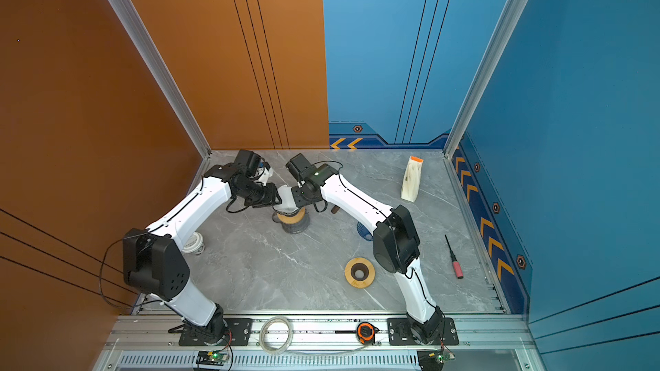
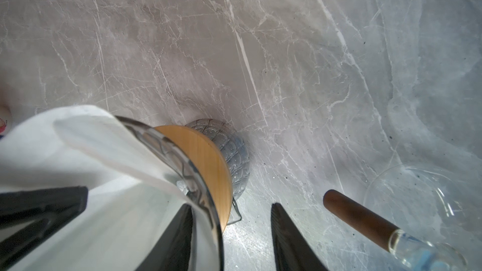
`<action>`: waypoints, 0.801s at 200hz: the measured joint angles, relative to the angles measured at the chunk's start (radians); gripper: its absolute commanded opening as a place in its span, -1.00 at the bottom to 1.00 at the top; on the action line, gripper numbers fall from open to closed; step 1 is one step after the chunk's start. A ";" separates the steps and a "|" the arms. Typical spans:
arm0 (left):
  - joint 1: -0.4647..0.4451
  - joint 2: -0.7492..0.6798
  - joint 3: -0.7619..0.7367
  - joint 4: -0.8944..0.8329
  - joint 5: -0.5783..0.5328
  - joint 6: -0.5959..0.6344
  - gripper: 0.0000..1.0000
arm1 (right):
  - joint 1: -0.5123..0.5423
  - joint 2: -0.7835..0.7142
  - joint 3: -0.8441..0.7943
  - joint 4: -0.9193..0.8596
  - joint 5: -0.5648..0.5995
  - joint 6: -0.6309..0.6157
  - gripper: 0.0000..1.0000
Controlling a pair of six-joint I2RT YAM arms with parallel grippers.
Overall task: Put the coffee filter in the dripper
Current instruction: 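Press the white filter down into the dripper with both grippers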
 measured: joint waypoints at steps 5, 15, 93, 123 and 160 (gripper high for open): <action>0.000 0.000 0.000 0.000 0.000 0.000 -0.19 | 0.000 0.000 0.000 0.000 0.000 0.003 -0.05; 0.000 0.000 0.000 0.000 0.000 0.000 -0.19 | 0.000 0.000 0.000 0.000 -0.003 0.003 -0.05; 0.001 0.004 -0.001 0.000 0.000 0.007 -0.19 | 0.000 0.000 0.000 0.000 -0.007 0.003 -0.03; 0.001 0.004 -0.018 0.000 0.000 0.006 -0.19 | 0.000 0.000 0.000 0.000 -0.014 0.004 -0.02; 0.001 0.006 -0.028 0.000 0.000 0.006 -0.19 | 0.000 0.000 0.000 0.000 -0.023 0.004 -0.01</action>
